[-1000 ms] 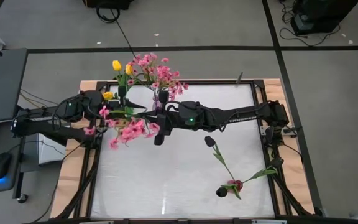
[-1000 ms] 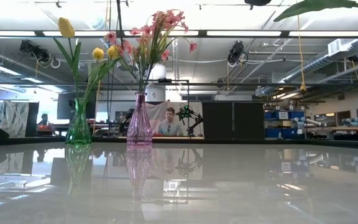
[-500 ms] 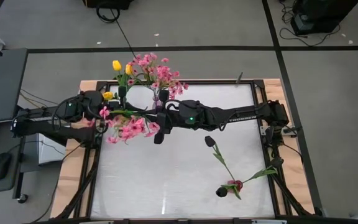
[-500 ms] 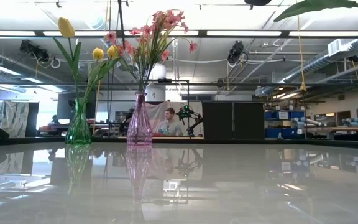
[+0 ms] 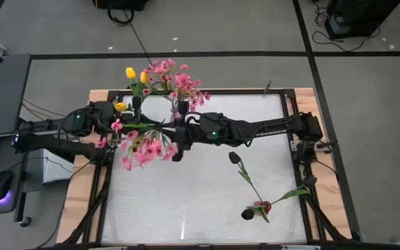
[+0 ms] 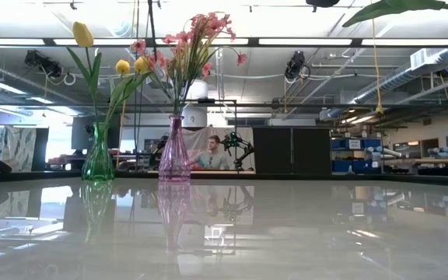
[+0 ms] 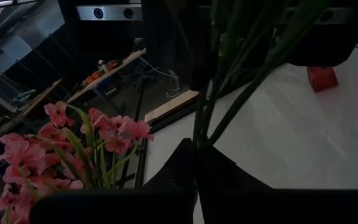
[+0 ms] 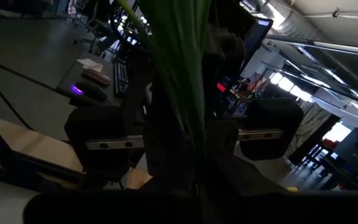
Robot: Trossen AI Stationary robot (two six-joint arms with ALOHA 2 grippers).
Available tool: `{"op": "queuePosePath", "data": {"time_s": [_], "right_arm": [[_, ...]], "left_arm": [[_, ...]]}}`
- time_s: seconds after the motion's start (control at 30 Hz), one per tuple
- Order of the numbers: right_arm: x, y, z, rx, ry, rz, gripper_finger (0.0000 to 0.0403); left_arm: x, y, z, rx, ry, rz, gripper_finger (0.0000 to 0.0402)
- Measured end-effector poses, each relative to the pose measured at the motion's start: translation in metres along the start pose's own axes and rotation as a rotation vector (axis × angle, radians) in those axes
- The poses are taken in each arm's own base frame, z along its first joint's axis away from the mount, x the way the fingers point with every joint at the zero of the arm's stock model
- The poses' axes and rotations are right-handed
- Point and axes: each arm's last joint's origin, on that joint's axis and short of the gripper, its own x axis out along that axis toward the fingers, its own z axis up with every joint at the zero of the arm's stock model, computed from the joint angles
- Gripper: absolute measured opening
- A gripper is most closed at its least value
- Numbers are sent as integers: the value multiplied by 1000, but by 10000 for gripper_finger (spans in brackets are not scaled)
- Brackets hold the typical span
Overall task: Sort flowers into vase by color
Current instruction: Put the pink flowers into the purple vase
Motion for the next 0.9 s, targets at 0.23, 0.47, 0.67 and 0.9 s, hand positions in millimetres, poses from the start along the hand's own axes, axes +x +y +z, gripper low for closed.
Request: {"op": "queuePosePath", "data": {"time_s": [0.23, 0.47, 0.67, 0.9], "right_arm": [[0, 0, 0, 0, -3, 4, 71], [0, 0, 0, 0, -3, 4, 110], [0, 1, 0, 0, 1, 6, 140], [-2, 3, 1, -2, 54, -84, 173]], "left_arm": [[0, 0, 0, 0, 1, 1, 9], [0, 0, 0, 0, 3, 4, 9], [0, 0, 0, 0, 3, 3, 9], [0, 0, 0, 1, 3, 3, 9]]}}
